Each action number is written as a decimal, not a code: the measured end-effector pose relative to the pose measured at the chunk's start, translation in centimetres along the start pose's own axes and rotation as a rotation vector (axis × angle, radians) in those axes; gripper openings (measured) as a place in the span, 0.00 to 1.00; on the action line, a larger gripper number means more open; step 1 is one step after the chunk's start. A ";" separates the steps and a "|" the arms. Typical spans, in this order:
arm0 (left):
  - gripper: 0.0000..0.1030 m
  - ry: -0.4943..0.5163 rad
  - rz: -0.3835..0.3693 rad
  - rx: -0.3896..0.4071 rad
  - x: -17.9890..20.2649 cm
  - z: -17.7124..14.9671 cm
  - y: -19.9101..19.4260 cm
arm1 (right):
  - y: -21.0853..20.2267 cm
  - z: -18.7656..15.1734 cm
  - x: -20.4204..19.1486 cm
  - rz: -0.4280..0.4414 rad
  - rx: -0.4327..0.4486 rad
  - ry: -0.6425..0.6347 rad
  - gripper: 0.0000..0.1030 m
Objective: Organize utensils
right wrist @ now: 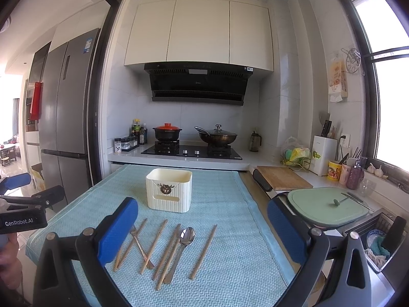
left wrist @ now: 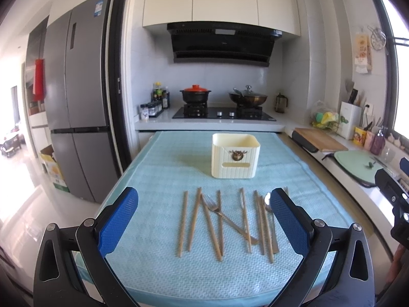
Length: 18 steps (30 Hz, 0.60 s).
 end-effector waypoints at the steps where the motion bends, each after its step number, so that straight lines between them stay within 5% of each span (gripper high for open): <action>1: 1.00 -0.004 0.000 -0.004 -0.1 0.0 0.1 | 0.1 0.0 -0.1 0.000 -0.001 -0.003 1.00; 18: 1.00 -0.021 0.017 -0.058 -2.1 -0.1 3.2 | 1.7 -0.5 -0.3 0.010 -0.041 -0.003 1.00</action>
Point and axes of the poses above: each gripper's, at about its wrist camera, not at the fingertips, and y roughly the way its jaws point, x to its right, z to its top, the point moved 1 cm from there along y, roughly the way its jaws point, and after that the axes turned 10 degrees about -x, right-handed, at the moved point
